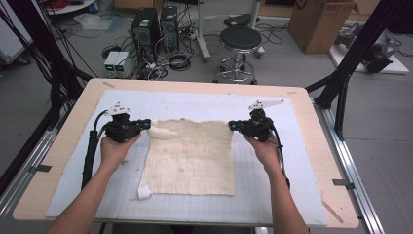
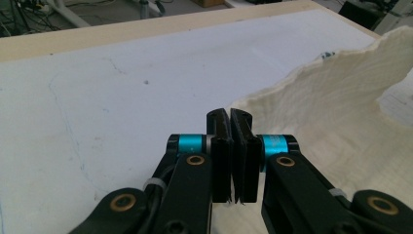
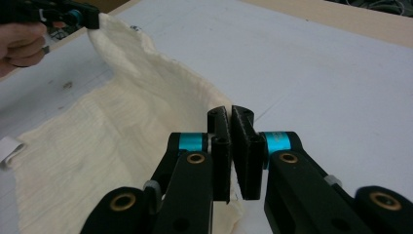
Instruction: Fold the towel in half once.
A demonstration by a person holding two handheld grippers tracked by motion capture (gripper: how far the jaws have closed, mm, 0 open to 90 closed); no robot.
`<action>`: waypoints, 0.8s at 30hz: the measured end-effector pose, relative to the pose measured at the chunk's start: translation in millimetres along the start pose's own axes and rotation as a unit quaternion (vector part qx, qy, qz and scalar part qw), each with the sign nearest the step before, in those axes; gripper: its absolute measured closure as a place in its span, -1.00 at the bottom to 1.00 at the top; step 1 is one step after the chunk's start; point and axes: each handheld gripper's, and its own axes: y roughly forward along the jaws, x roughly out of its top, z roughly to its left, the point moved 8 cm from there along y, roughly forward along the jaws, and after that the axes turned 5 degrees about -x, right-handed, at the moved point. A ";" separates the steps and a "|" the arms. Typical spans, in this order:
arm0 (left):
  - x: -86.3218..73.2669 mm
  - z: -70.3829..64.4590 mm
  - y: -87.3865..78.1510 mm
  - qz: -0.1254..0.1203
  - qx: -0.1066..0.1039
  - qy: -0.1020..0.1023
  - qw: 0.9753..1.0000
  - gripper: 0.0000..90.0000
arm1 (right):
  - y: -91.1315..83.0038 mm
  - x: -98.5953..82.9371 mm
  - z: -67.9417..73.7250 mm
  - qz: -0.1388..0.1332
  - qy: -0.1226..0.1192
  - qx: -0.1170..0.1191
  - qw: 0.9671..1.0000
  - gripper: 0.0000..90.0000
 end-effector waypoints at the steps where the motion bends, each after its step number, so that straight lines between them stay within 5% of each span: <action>1: -2.4 -0.3 -1.5 0.001 -0.001 0.000 1.000 0.93 | -1.1 0.4 2.9 0.001 -0.006 0.003 1.000 0.92; 7: -12.3 -7.3 -11.0 0.001 -0.012 0.006 1.000 0.93 | -7.0 -2.2 17.3 0.004 -0.023 0.021 0.999 0.92; 17: -31.0 -23.4 -24.8 0.004 -0.034 0.018 0.999 0.93 | -17.7 -26.9 23.2 -0.009 -0.010 0.041 0.999 0.92; 24: -41.6 -35.7 -31.3 0.017 -0.044 0.038 0.998 0.93 | -21.6 -42.8 34.5 -0.002 -0.022 0.049 0.999 0.92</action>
